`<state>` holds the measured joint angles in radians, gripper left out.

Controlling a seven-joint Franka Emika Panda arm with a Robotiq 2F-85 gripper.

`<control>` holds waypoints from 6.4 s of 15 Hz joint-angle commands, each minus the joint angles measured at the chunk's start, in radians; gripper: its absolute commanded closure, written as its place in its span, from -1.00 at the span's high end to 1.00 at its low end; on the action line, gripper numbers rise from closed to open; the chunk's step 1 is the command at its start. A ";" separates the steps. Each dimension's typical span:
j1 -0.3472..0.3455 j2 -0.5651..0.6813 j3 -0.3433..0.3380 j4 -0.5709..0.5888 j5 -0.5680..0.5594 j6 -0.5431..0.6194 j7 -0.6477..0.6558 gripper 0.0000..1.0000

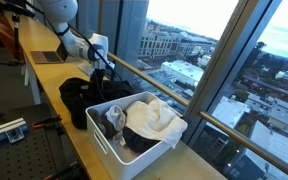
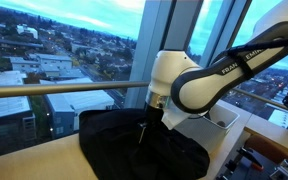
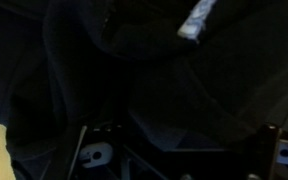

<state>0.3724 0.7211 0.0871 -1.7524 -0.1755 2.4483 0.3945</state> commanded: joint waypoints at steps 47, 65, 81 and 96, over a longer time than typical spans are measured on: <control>-0.413 -0.832 0.000 0.733 -0.334 -0.706 -0.179 -0.96; -0.444 -0.457 -0.066 1.246 -0.191 -0.846 -0.546 -0.96; -0.445 -0.325 0.015 0.838 -0.050 -1.016 -0.490 -0.96; -0.489 -0.515 -0.048 -0.010 0.167 -0.439 -0.451 -0.96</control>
<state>-0.1585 0.2719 0.0702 -1.5697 -0.0259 1.8259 -0.0388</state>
